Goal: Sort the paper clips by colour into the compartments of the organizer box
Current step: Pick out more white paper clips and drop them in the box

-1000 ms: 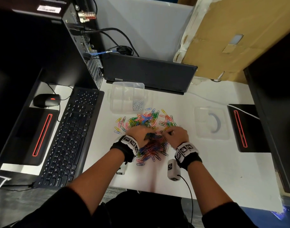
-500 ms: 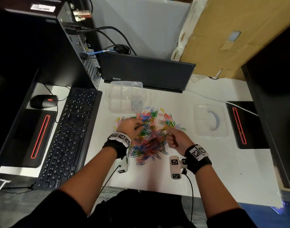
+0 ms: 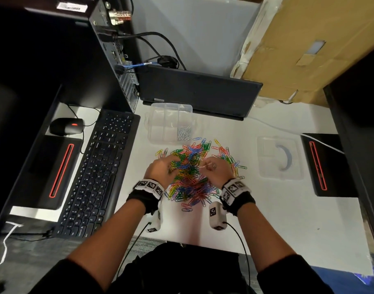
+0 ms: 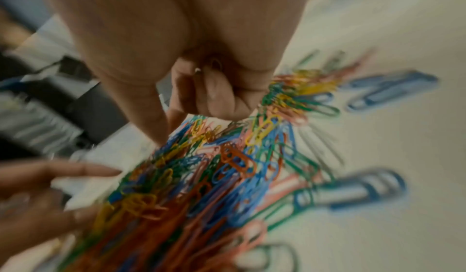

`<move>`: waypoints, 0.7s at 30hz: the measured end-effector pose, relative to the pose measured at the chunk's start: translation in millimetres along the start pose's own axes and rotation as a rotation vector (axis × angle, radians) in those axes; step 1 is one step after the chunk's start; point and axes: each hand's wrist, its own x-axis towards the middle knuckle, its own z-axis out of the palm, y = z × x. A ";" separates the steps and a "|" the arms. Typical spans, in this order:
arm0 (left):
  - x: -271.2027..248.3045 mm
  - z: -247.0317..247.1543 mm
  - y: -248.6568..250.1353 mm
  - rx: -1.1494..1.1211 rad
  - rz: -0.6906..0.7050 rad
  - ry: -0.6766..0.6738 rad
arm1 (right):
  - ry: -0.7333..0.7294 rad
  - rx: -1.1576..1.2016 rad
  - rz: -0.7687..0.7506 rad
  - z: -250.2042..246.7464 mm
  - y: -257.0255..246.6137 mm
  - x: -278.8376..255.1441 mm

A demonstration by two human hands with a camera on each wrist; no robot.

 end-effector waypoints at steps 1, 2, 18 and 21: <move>-1.2 2.1 2.0 0.041 0.045 0.002 | 0.019 -0.087 -0.048 3.3 -4.7 3.6; -2.1 4.9 3.4 0.091 0.094 -0.010 | 0.027 -0.175 -0.094 7.5 -9.1 7.2; 8.3 -1.1 -4.2 0.059 -0.128 0.161 | -0.030 -0.347 -0.088 -4.7 -4.4 25.1; 10.7 0.9 -0.3 0.018 -0.155 0.162 | -0.021 -0.347 -0.117 0.3 -15.9 26.3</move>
